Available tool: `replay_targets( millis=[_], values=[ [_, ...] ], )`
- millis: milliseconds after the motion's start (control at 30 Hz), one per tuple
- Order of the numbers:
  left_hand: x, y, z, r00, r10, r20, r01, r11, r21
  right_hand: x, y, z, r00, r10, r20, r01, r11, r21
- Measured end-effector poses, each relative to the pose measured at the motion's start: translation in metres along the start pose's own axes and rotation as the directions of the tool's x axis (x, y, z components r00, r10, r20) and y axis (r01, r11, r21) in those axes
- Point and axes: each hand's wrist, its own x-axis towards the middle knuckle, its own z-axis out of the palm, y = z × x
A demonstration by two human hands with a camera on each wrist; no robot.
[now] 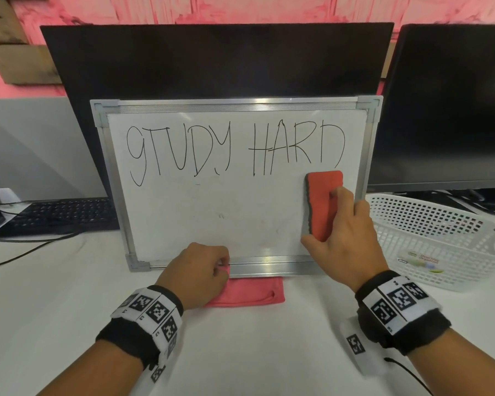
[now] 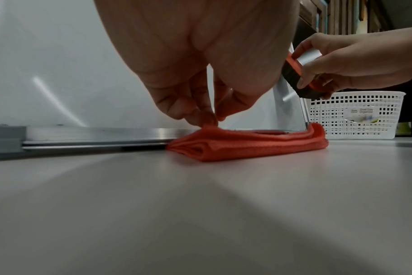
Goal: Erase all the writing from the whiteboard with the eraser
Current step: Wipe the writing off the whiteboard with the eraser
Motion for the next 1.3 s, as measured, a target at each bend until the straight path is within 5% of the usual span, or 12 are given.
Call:
replay_targets(
  millis=[267,467,733,1300],
  values=[
    [0.009,0.014,0.012,0.999,0.035,0.012,-0.035,0.999,0.003,0.014,0.004,-0.004,0.996,0.005,-0.086,-0.002,1.0,0.029],
    [0.01,0.011,0.013,0.999,0.045,0.012,-0.045,0.999,-0.005,0.003,0.008,-0.008,1.0,0.015,0.0,-0.015,1.0,-0.01],
    [0.009,0.011,0.013,0.999,0.03,0.015,-0.03,1.0,0.004,0.015,0.002,-0.008,0.998,-0.011,-0.067,0.013,1.0,0.018],
    [0.009,0.011,0.01,1.0,0.024,0.011,-0.024,1.0,-0.004,0.004,-0.007,-0.005,0.999,-0.054,-0.004,0.055,0.998,0.034]
  ],
)
